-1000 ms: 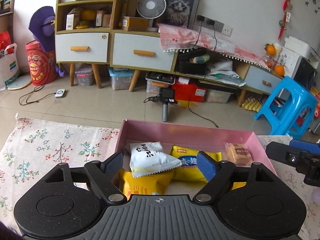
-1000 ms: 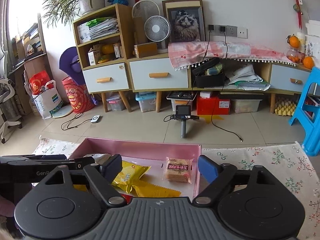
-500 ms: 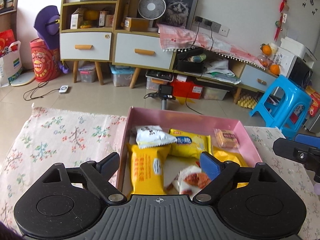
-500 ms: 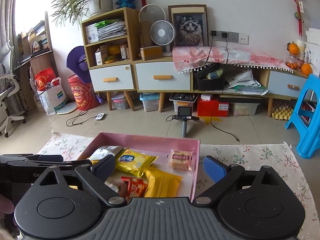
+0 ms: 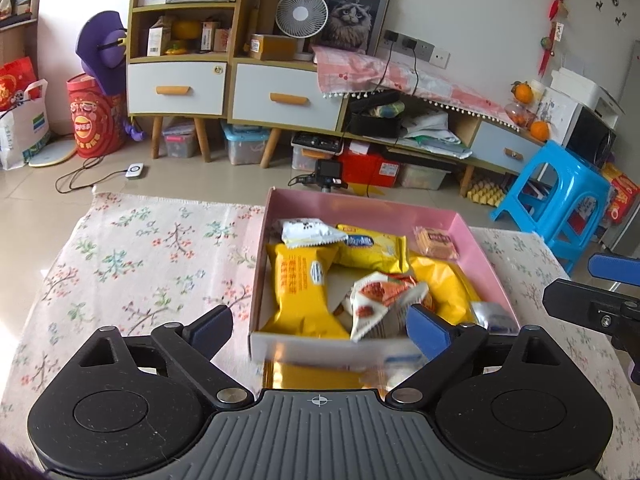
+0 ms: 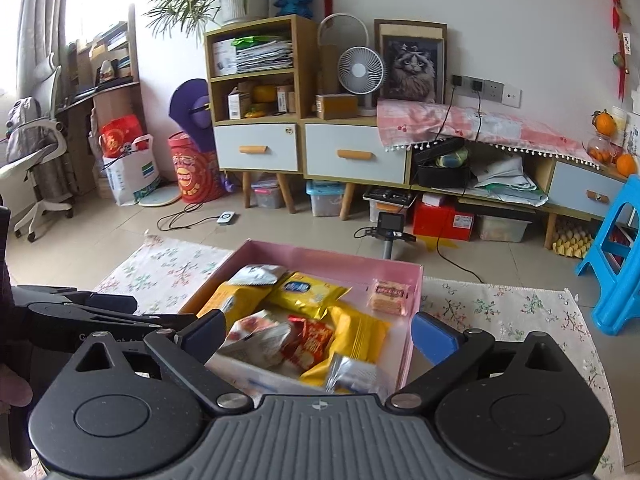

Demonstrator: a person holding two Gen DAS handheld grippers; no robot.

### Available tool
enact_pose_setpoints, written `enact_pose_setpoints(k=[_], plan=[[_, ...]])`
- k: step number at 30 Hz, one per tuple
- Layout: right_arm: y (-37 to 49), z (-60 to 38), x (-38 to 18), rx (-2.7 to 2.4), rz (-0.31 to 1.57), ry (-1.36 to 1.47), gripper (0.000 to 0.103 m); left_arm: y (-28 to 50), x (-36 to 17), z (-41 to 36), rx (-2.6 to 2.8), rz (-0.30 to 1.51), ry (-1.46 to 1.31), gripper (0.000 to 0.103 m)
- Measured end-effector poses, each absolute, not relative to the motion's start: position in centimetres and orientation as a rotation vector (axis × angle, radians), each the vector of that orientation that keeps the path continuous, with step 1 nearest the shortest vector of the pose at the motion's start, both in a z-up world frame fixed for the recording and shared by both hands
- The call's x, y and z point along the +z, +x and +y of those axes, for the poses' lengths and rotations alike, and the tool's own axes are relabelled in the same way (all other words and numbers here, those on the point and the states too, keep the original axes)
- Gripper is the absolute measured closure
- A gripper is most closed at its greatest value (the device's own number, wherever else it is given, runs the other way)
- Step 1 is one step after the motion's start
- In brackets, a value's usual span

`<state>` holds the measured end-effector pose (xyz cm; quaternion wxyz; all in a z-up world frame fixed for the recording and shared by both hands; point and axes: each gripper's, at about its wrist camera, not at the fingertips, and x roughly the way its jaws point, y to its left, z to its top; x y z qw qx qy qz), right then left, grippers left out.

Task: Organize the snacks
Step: 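Withdraw both grippers from the box back over the remaining snacks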

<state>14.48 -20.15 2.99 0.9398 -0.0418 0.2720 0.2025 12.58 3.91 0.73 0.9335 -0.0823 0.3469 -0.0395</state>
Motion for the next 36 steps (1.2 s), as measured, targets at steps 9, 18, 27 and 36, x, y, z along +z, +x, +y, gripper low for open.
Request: enact_pose_setpoints(k=[9, 18, 27, 36], plan=[[11.8, -20.2, 3.0, 0.417, 0.568, -0.079, 0.013, 9.7, 0.7, 3.9, -0.085, 0.742, -0.163, 0.007], [10.1, -21.2, 1.9, 0.408, 0.581, -0.064, 0.010, 7.4, -0.3, 3.9, -0.103, 0.768, -0.147, 0.006], [7.6, -22.1, -0.8, 0.424, 0.578, -0.100, 0.010, 5.1, -1.8, 4.6, -0.100, 0.766, -0.144, 0.003], [5.3, -22.6, -2.6, 0.463, 0.575, -0.126, 0.010, 2.9, -3.9, 4.6, -0.121, 0.770, -0.107, 0.002]])
